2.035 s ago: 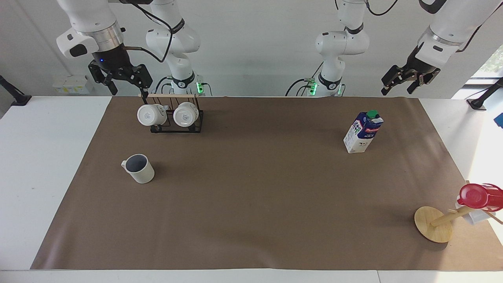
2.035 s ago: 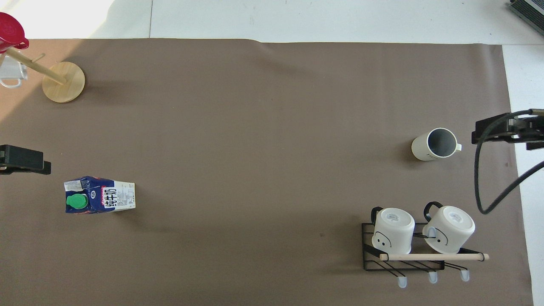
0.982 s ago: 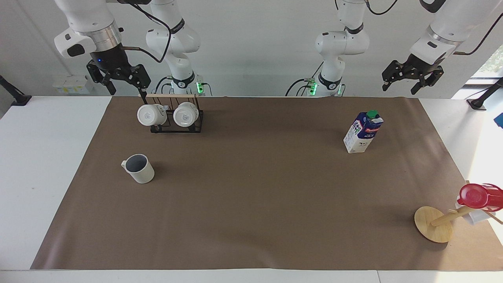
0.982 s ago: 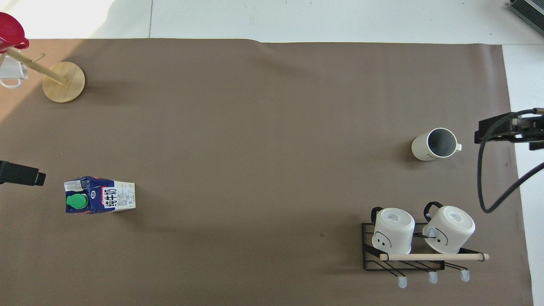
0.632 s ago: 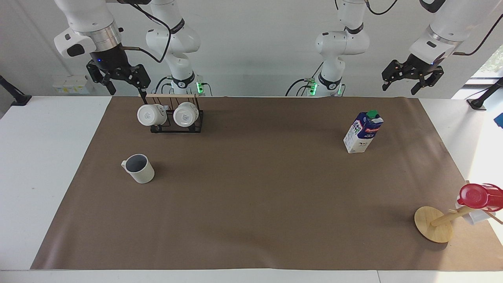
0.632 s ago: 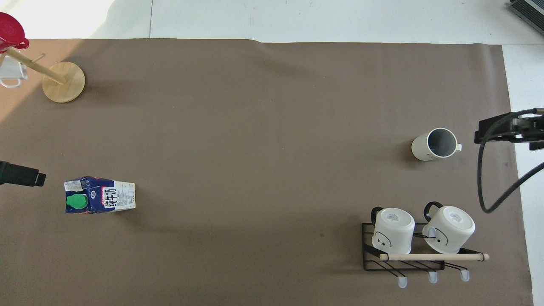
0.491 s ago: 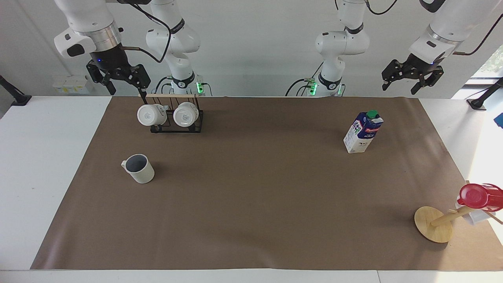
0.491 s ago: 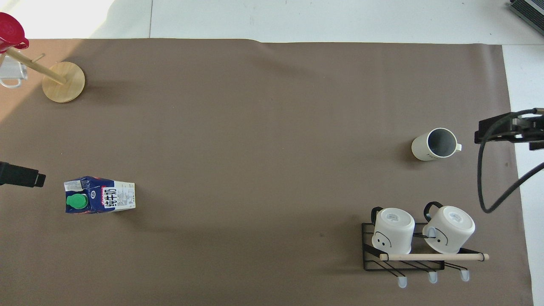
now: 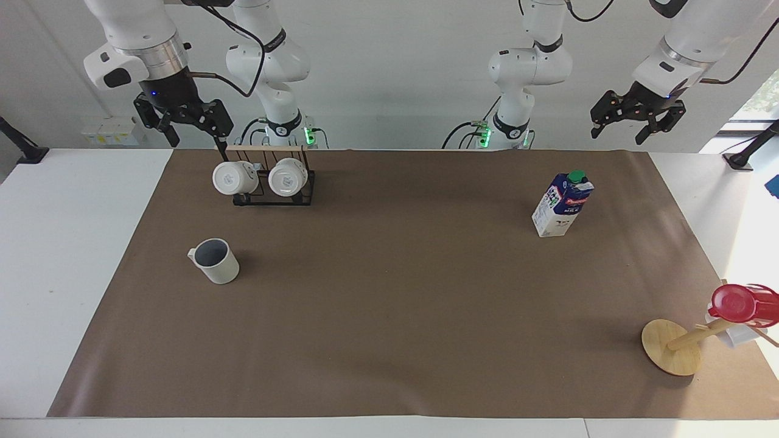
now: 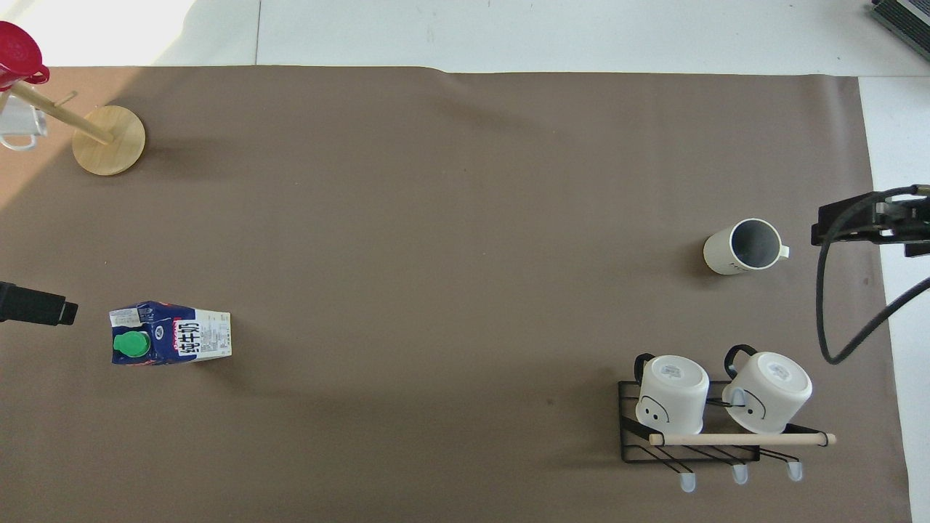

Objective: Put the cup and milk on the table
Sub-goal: 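Move the left gripper slowly toward the milk carton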

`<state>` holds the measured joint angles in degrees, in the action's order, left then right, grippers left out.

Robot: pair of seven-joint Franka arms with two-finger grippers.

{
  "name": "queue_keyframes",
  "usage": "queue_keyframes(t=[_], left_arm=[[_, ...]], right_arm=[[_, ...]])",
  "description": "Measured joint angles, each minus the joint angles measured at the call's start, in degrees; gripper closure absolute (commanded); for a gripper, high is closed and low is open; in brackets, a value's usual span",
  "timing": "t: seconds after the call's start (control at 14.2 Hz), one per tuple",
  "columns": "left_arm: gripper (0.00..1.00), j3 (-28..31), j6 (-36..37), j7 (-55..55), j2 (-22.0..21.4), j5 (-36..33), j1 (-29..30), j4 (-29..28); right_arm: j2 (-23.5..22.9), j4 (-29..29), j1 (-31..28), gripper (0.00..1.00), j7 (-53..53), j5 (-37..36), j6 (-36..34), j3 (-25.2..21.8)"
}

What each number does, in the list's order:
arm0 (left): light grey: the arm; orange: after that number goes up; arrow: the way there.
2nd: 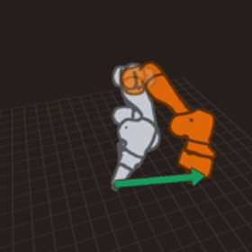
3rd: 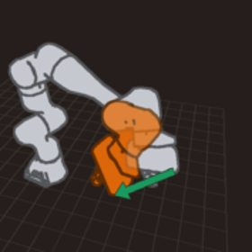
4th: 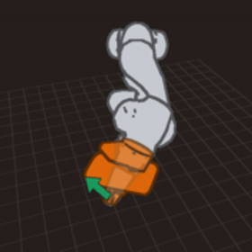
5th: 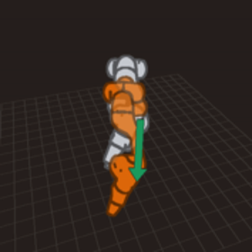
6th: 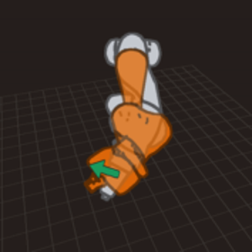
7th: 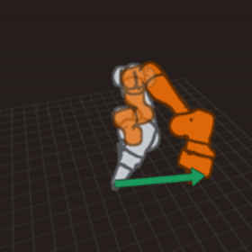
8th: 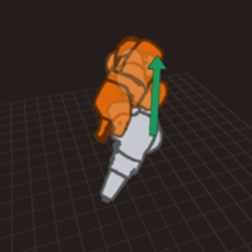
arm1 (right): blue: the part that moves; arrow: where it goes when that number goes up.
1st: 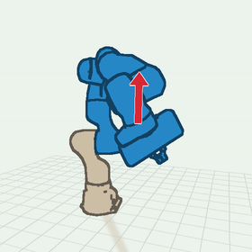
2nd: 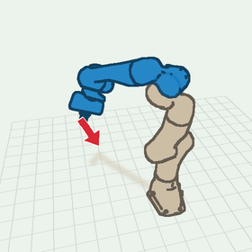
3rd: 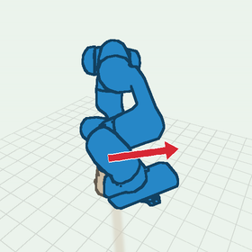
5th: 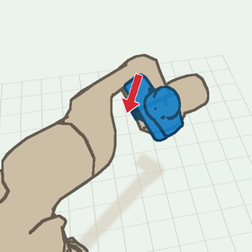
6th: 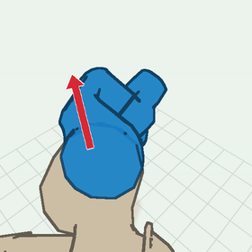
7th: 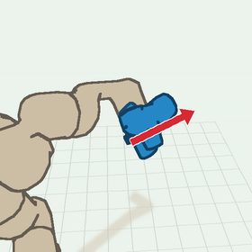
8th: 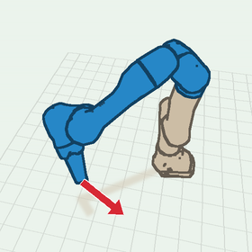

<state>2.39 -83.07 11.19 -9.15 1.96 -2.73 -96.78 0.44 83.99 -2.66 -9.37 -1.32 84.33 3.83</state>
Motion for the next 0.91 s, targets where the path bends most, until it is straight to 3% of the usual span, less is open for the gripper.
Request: queue_keyframes(t=[0.56, 0.91], left_arm=[[0.0, -0.03, -0.38, 0.0, -2.31, -0.02, -0.01, -3.59], [0.0, -0.08, -5.52, 0.0, -8.57, -0.04, -0.02, -12.81]], right_arm=[[0.0, 0.0, 0.0, 0.0, 0.0, 0.0, 0.0, 0.0], [0.0, 0.0, -0.04, 0.0, -0.01, 0.0, 0.0, -0.12]])
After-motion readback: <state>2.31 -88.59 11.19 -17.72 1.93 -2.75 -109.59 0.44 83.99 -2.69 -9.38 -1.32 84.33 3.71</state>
